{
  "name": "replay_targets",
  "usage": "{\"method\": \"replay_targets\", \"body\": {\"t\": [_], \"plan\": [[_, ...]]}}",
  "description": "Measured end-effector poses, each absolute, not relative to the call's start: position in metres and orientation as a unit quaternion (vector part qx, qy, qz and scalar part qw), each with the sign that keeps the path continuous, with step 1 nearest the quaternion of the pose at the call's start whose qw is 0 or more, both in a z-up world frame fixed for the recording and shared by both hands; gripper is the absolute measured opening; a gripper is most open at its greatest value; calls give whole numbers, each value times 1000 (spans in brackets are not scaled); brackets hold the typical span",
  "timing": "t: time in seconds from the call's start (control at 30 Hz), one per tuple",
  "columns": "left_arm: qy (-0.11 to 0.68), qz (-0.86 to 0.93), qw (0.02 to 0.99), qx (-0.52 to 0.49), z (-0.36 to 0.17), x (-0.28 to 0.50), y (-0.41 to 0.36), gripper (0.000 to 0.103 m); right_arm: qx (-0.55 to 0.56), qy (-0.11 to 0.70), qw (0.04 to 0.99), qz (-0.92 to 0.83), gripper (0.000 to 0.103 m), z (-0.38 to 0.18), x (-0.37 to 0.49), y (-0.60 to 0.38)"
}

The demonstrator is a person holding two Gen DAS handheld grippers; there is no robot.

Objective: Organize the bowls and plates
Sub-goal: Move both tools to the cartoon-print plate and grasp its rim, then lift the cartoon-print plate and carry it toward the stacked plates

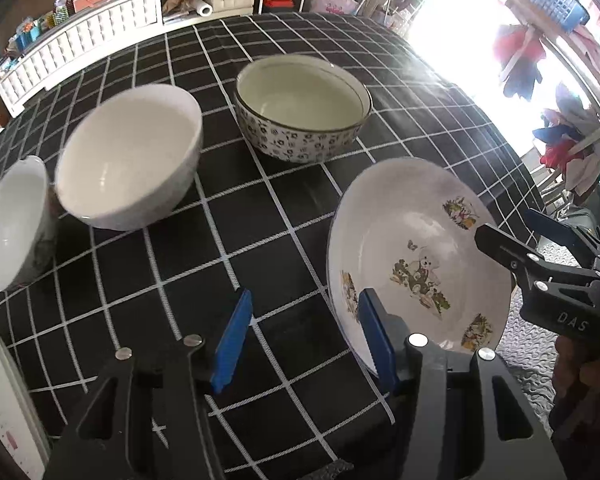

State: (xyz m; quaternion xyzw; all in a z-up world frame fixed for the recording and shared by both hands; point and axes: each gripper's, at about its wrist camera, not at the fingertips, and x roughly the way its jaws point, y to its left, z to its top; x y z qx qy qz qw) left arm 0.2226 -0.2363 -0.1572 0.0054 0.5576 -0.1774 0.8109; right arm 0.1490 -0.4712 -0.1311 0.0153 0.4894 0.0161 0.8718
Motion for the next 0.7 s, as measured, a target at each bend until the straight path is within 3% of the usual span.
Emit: {"method": "replay_targets", "body": {"t": [0.07,0.23,0.4,0.53,0.7], "plan": [[562,-182,807,5,-162,225,-239,48,15,492,870,15,90,-135,151,-473],[571,-185,799,4,-173,229,-243,36,9,505,863,13,51,-145,154,-478],[574,-194,796,5,-176,229,-250,29,17,514,858,13,43,-155,154,-481],[575,-201,793,7,-179,228,-256,22,30,520,853,15,30,-161,154,-483],[575,-208,791,7,-179,228,-261,14,29,518,855,11,27,-161,153,-482]]}}
